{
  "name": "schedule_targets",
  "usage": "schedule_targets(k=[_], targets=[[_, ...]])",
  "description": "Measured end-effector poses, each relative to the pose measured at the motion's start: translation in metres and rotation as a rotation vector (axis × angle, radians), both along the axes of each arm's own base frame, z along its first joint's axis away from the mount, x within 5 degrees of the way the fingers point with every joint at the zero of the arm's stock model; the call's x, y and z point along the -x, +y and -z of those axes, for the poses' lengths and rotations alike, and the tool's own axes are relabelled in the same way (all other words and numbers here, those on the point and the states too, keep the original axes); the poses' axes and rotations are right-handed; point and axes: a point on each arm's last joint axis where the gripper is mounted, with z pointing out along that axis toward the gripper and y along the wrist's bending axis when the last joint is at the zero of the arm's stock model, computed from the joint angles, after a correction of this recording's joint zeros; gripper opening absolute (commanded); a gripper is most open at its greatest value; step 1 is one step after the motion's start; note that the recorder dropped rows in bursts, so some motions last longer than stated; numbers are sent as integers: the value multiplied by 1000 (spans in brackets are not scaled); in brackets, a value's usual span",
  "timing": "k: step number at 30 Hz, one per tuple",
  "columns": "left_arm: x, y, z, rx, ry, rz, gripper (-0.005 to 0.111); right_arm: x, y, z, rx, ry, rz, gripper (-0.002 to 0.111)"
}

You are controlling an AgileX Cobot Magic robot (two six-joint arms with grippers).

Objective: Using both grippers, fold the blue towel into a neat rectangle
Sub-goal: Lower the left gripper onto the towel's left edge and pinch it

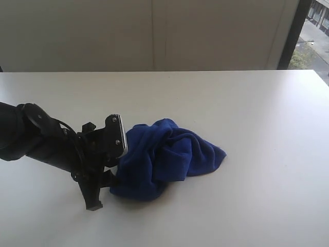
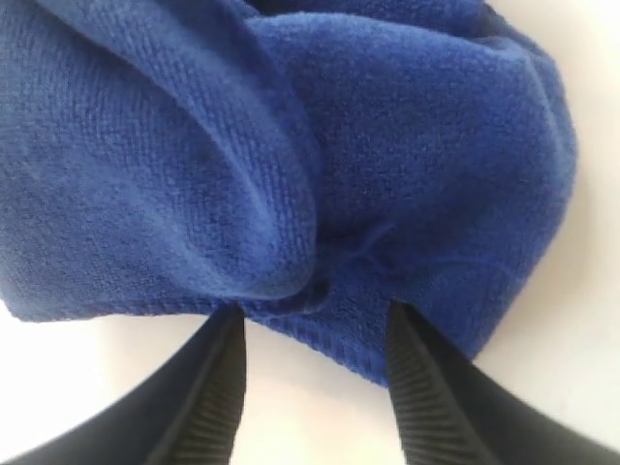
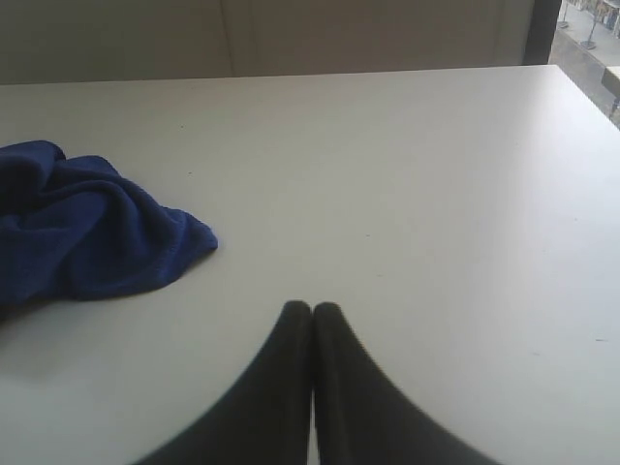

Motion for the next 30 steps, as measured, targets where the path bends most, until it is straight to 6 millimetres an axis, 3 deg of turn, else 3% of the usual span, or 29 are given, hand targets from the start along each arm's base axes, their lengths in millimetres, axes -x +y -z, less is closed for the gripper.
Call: schedule_targets(k=[18, 25, 30], targets=[[-10, -16, -16, 16, -104, 2, 51, 0, 0, 0, -2, 0, 0, 0], [-10, -19, 1, 11, -32, -1, 50, 0, 0, 0, -2, 0, 0, 0], [-11, -18, 11, -5, -16, -16, 40, 0, 0, 0, -2, 0, 0, 0]])
